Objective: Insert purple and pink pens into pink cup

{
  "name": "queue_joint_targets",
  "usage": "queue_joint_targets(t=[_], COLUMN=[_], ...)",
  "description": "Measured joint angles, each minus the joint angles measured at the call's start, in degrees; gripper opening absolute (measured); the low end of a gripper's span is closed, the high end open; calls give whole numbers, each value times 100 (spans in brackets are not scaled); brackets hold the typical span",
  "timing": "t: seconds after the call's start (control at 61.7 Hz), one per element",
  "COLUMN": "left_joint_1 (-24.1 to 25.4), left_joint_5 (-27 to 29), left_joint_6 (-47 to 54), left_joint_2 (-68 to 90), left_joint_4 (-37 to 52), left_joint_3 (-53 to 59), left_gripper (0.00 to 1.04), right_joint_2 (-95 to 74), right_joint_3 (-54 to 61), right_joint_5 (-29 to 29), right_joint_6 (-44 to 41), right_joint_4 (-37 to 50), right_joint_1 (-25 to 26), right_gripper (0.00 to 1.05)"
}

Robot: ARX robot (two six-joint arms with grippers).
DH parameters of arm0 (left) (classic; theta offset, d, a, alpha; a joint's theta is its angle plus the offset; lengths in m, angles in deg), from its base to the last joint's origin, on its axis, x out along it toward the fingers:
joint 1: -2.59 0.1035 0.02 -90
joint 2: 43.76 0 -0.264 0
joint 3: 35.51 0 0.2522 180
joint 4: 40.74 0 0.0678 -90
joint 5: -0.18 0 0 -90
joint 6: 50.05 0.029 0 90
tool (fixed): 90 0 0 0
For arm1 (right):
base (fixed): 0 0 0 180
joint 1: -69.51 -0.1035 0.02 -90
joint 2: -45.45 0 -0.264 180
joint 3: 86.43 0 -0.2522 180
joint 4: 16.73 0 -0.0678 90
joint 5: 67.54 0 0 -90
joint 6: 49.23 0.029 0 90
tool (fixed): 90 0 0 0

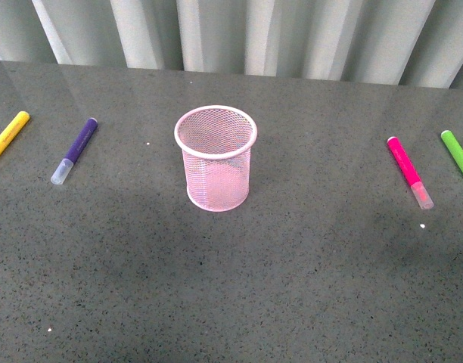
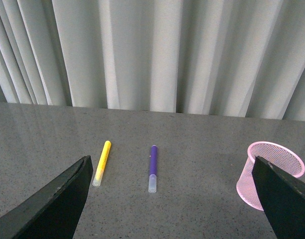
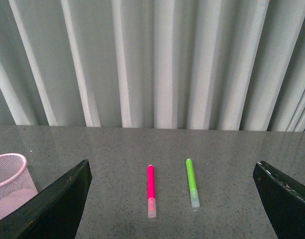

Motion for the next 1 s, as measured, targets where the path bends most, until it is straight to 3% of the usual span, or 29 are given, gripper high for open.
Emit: queue_joint_targets(t=[1.004], left_joint_1=[0], left_joint_5=[0], left_joint_6=[0], left_joint_2=[0], left_joint_4=[0], left_joint_3=[0], left_gripper=[98], right_joint_2=[0], right_joint_3=[0], right_joint_5=[0], right_joint_6=[0], right_joint_4=[0], right_joint_1=[0], right_gripper=[98])
